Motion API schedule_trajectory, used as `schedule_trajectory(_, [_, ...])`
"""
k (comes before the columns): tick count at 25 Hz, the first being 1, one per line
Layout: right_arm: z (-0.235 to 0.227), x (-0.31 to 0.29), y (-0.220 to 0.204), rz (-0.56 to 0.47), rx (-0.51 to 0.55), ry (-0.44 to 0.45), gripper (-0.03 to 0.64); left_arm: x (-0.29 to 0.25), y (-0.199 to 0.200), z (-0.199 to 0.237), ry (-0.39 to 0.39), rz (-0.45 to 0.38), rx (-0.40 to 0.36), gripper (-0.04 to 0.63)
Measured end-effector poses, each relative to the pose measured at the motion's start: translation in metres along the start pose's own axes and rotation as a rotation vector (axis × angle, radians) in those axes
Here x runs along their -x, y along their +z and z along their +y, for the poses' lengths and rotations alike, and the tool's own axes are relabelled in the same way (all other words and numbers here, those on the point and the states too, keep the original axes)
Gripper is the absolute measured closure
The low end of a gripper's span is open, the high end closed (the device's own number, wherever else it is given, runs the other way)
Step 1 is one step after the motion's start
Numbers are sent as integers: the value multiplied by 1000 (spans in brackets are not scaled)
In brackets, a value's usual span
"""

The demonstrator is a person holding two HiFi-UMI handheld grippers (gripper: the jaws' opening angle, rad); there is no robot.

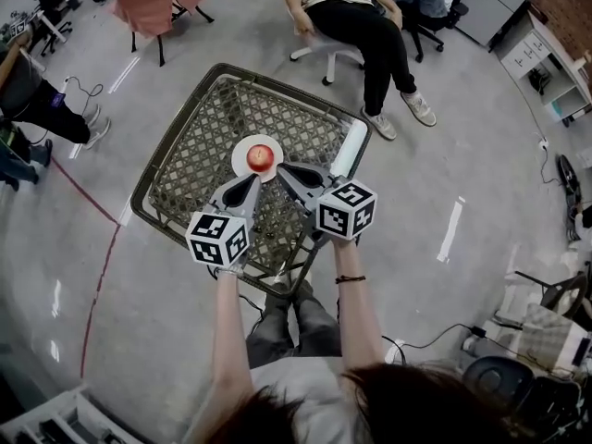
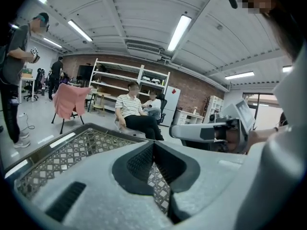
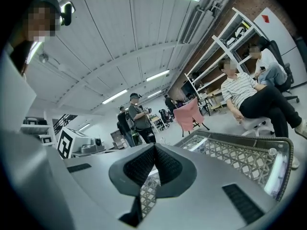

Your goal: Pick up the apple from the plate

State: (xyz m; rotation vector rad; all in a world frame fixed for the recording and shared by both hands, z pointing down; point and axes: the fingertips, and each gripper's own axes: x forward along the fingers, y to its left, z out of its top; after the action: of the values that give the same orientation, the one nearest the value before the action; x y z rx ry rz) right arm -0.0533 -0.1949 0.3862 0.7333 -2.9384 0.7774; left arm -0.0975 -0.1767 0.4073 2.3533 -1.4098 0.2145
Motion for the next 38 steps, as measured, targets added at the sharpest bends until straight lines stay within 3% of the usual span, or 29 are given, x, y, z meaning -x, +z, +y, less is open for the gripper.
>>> schedule_trajectory(19, [-68, -48, -60, 81, -54, -29, 607, -50, -67, 60, 21, 85, 43, 584])
schedule_trajectory(38, [-95, -59, -99, 111, -65, -38, 607, -75, -98, 82, 38, 135, -2, 583])
